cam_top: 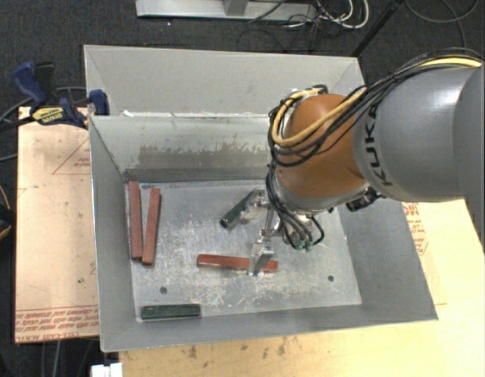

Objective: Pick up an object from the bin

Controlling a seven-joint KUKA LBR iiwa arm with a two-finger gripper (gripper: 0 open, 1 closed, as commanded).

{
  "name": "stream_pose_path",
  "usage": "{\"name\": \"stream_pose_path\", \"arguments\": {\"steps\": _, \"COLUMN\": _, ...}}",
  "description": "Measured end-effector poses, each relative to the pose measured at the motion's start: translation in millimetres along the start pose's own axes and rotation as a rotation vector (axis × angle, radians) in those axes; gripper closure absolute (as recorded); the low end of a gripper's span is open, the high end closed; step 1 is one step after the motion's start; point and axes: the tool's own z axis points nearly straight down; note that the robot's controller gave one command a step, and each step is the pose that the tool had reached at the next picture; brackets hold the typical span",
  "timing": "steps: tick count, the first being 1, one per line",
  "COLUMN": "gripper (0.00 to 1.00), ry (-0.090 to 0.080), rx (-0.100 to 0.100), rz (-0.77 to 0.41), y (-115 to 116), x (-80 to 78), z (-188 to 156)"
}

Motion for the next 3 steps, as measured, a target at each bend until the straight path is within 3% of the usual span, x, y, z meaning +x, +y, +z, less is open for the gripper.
{"name": "stream_pose_path", "arguments": {"steps": 1, "gripper": 0.00, "ry": 0.008, "rx": 0.002, "rz": -0.014, "y": -9.6, "x": 15.1, "z": 18.1}}
{"name": "stream_pose_path", "arguments": {"steps": 2, "gripper": 0.00, "ry": 0.003, "rx": 0.001, "rz": 0.023, "y": 13.1, "x": 18.3, "z": 9.9}}
{"name": "stream_pose_path", "arguments": {"steps": 3, "gripper": 0.00, "ry": -0.004, "rx": -0.001, "rz": -0.032, "y": 18.0, "x": 31.1, "z": 74.1}}
